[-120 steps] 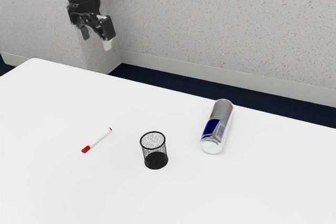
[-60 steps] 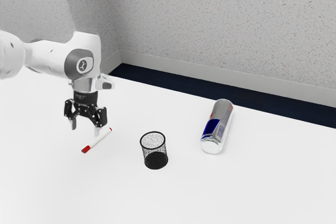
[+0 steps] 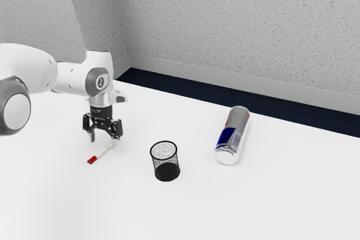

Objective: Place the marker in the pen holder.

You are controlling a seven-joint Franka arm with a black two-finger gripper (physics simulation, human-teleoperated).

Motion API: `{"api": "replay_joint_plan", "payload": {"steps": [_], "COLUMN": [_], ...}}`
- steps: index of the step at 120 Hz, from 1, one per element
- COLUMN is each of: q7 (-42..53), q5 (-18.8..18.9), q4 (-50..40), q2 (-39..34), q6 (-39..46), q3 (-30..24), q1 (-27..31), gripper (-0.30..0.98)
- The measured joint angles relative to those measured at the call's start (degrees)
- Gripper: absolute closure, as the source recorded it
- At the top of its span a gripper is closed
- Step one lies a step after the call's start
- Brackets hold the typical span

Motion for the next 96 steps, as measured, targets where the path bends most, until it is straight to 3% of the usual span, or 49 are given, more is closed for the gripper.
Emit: {"api": "replay_joint_plan", "payload": {"steps": [43,88,96], "q7": [5.9,9.5,9.9], "q5": [-0.3,-1.3,-1.2], "q4": [7.0,7.6,7.6], "q2": [5.1,6.0,5.9], "q6": [-2.5,-3.2,-3.2], "q3": [-0.4,-0.5,-0.5], "q1": [0.8,0.7,0.6], "gripper": [0.0,0.0,0.06]}}
